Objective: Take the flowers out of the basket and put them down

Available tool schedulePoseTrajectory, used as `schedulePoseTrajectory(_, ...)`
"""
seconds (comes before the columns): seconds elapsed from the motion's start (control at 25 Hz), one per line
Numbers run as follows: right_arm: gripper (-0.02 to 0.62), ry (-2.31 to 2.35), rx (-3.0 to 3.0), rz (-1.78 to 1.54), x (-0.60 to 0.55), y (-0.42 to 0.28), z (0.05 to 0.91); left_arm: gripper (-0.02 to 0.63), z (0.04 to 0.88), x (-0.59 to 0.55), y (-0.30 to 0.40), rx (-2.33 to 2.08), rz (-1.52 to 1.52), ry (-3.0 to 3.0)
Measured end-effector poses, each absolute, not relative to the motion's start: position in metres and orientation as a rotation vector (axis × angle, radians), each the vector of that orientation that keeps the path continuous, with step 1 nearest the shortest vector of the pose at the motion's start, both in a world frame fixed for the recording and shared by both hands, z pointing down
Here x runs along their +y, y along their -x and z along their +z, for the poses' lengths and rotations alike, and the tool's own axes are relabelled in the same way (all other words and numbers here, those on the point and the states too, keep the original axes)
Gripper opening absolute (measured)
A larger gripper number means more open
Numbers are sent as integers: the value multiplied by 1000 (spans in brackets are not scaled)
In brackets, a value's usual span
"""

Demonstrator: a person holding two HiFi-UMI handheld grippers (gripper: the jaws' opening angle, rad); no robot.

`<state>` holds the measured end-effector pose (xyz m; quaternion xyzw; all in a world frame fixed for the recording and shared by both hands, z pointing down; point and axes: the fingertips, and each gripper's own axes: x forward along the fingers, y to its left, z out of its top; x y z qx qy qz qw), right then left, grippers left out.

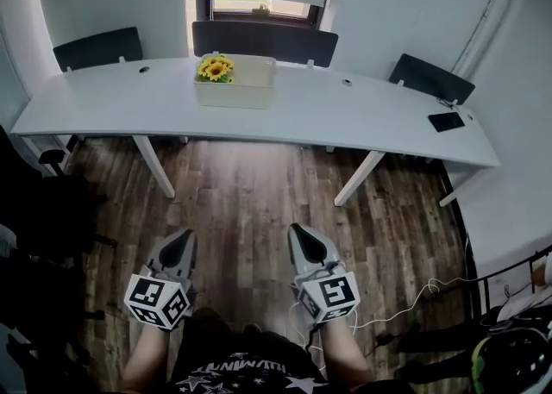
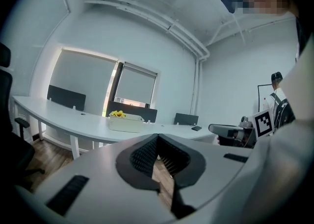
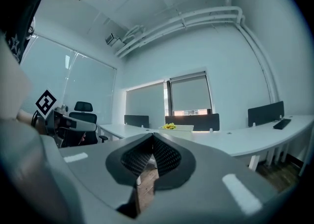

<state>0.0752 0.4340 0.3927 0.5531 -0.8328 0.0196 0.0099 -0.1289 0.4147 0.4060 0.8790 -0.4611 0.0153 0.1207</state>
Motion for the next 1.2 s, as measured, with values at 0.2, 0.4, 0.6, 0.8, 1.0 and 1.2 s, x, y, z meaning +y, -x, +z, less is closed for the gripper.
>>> schedulePoseTrajectory(0.2,2,-1658,-2639,120,414,-73,404,9,407,405,130,-1401,62,-2548)
schedulePoseTrajectory(0.4,2,-1628,-2640,156,386,-65,411,9,410,375,137,-1415,31,-2529)
schedulePoseTrajectory(0.6,2,-1649,-2636,184,344,-61,408,9,413,328,144,-1388,-12,-2525)
schedulePoseTrajectory(0.8,2,-1659,-2620,139,287,-47,395,9,410,270,155,-1359,-20,-2539)
schedulePoseTrajectory(1.0,2,-1662,-2603,119,232,-29,384,9,402,214,162,-1314,-17,-2569)
schedulePoseTrajectory(1.2,2,-1650,-2584,109,188,-4,381,9,398,174,179,-1288,-27,-2577)
